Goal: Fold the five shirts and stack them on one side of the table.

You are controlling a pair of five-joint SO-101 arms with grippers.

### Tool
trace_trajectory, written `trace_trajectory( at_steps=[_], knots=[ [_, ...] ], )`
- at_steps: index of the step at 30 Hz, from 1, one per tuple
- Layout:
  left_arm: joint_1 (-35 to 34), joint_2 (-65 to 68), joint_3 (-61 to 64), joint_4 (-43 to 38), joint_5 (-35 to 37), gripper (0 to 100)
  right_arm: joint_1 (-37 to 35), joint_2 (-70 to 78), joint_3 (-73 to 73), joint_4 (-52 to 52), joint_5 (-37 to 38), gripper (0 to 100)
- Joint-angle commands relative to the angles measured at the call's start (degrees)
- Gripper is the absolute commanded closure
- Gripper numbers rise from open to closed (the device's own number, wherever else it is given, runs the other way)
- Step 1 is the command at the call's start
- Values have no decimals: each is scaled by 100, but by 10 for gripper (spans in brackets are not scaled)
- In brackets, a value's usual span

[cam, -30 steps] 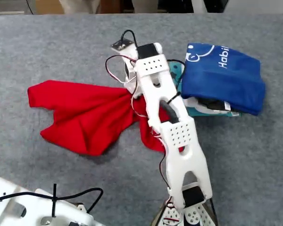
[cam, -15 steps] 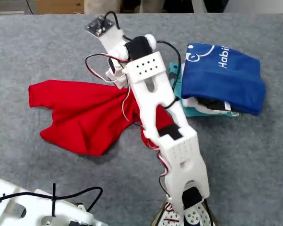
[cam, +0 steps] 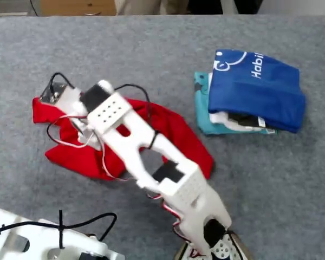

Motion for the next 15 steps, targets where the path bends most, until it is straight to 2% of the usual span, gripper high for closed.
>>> trace_trajectory(
  at_steps=[1,4,11,15],
  knots=[
    [-88,-66,132,-26,-44,715,-286,295,-488,-264,0,764],
    [-167,-66,185,-26,-26,715,-497,804,-1165,-299,-26,764],
    [-193,-66,211,-26,-35,715,-620,2149,-2923,-246,-844,764],
    [-193,-66,193,-26,-35,715,-593,2703,-3679,246,-888,766]
  ],
)
